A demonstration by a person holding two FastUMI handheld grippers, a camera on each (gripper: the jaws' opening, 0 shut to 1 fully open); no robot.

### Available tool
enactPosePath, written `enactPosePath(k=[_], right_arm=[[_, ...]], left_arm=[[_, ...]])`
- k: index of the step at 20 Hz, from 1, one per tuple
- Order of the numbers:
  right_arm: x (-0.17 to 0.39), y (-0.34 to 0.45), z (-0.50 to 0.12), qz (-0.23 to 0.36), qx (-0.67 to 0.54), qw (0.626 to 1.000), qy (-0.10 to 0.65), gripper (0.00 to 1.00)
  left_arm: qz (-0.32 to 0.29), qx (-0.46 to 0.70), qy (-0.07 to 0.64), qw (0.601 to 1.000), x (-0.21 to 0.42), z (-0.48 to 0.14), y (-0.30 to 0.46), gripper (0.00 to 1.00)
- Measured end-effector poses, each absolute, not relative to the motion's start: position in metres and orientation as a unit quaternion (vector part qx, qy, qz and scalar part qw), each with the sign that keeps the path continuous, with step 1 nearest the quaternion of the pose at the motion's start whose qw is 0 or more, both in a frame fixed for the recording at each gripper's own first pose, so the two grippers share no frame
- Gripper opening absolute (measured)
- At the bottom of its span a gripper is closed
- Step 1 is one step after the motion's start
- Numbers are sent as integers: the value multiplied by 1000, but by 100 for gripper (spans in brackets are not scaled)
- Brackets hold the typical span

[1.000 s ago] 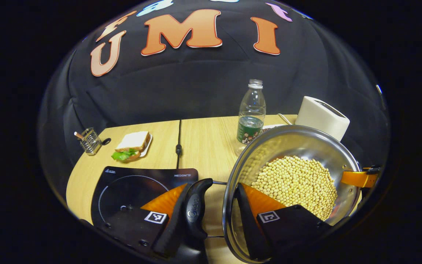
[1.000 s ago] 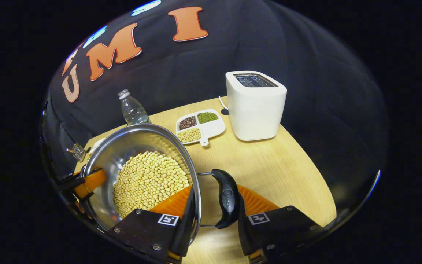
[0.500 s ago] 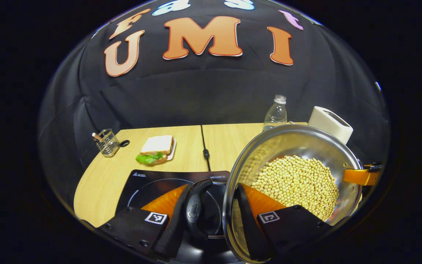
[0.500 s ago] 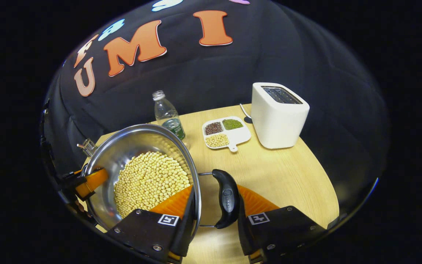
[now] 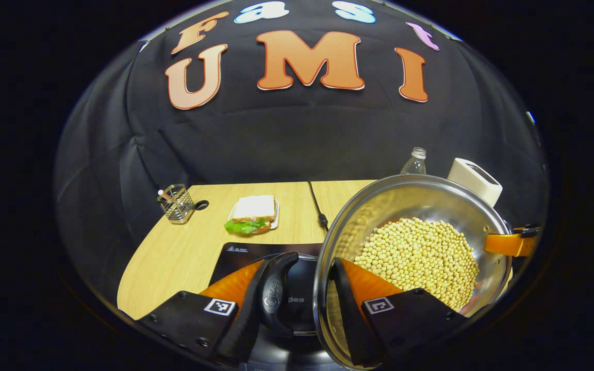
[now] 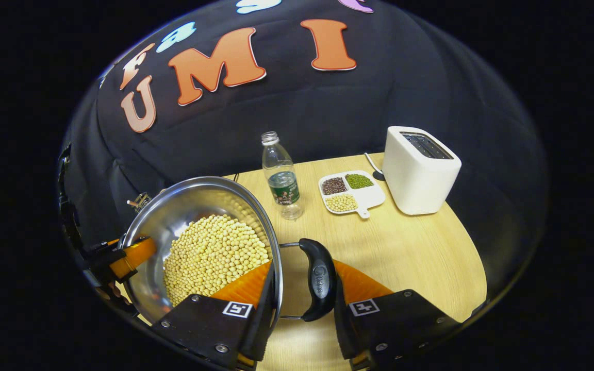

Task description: First push the handle of the pot to place it horizontally, then grasp the pot with both hands and set it on the induction cooktop.

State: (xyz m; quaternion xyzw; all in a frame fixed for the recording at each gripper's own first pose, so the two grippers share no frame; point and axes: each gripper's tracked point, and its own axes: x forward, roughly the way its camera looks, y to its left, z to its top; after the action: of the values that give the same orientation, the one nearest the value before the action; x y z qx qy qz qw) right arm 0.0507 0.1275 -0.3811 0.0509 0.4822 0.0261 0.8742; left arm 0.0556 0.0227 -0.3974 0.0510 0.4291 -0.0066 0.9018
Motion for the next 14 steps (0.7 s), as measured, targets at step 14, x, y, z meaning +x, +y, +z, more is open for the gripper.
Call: enactPosePath(k=[14], right_arm=[[55,199,-383,52,38,873,484,54]], left_arm=[[17,55,435,899,53,-395,98,72]])
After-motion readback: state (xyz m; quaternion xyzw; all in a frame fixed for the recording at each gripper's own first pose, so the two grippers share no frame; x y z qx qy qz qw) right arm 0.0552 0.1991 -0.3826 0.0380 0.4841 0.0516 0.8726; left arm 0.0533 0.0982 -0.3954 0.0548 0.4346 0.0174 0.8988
